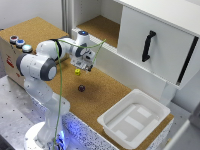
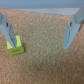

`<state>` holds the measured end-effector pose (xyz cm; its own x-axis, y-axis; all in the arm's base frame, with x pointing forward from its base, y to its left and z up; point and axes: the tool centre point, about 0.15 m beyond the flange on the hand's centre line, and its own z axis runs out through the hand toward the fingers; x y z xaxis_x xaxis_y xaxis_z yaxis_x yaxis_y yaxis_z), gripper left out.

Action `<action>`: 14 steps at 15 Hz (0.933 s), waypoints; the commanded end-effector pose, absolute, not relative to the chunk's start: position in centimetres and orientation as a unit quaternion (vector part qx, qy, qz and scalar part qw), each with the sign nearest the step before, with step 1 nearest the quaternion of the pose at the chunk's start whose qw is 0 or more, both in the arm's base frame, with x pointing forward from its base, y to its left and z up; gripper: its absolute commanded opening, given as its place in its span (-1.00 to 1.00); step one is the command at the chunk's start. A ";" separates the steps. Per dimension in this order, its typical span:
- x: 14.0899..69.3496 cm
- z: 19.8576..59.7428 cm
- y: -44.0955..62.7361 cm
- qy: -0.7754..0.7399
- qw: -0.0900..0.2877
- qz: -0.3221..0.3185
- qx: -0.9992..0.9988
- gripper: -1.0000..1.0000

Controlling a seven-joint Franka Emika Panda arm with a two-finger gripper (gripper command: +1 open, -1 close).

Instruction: Go towards the purple block and pick it up

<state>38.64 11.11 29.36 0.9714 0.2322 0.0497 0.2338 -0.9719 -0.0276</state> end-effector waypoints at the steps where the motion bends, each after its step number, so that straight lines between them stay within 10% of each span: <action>1: 33.2 29.3 5.1 -0.079 -0.015 -0.039 -0.996 1.00; 14: 28.6 25.4 2.3 -0.081 0.053 -0.007 -0.995 1.00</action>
<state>30.37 2.13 26.76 0.9901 0.1386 -0.0238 0.1371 -0.9890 -0.0558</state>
